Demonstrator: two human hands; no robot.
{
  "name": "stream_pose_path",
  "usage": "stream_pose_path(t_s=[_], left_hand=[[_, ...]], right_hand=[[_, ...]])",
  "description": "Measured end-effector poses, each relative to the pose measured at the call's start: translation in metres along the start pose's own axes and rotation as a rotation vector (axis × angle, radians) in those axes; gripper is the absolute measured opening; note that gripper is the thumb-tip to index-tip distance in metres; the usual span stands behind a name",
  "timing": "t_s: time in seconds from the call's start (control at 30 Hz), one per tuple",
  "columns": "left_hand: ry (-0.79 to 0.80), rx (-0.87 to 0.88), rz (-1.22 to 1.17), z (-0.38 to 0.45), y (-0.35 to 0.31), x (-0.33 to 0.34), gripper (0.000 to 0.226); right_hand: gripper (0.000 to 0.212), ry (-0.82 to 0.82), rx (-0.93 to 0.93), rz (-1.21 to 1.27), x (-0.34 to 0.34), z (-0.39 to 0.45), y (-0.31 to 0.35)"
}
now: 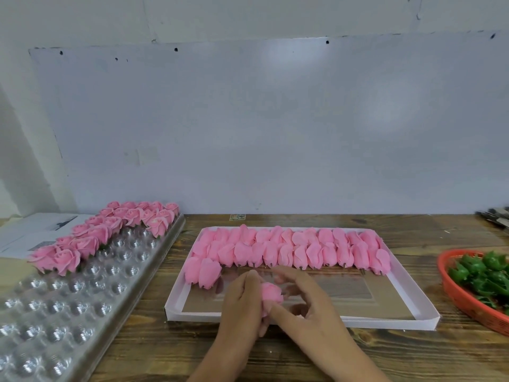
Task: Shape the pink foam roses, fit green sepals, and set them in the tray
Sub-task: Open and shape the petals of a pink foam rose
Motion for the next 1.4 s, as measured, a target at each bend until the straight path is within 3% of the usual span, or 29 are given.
stream_pose_path(t_s=[0.13,0.4,0.57,0.7,0.93,1.1,1.3,1.4], left_hand=[[0.033,0.033,0.047,-0.002,0.0,0.001,0.044],[0.016,0.28,0.25,-0.006,0.005,0.004,0.03],[-0.062,0.221,0.13,-0.003,0.004,0.006,0.032],[-0.086,0.195,0.105,-0.001,0.004,0.002,0.04],[-0.01,0.18,0.169,-0.008,-0.001,0.002,0.043],[-0.121,0.255,0.221,-0.006,-0.003,0.002,0.043],[-0.095,0.098,0.072,-0.003,-0.001,0.002,0.039],[-0.106,0.0,-0.029,-0.002,0.0,-0.001,0.036]], right_hand=[[0.034,-0.006,-0.045,0.088,0.004,-0.002,0.003],[0.029,-0.085,-0.006,0.084,0.006,0.0,-0.002],[0.035,-0.071,0.008,0.08,0.005,0.001,-0.004],[0.028,-0.026,0.027,0.125,0.005,0.002,-0.005],[0.02,-0.028,0.045,0.183,0.003,0.002,-0.006],[0.029,-0.025,0.009,0.069,0.002,0.002,-0.007],[0.025,0.021,0.06,0.017,-0.003,0.004,0.002],[0.023,-0.106,0.007,-0.03,-0.024,0.009,0.011]])
Point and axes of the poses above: each hand's wrist, its own z-axis towards the middle knuckle, its own x-axis out of the palm, y = z × x, the point moved 2 cm from there along z, towards the middle knuckle, and after that the axes turned 1 degree about x, right-handed, at the moved point
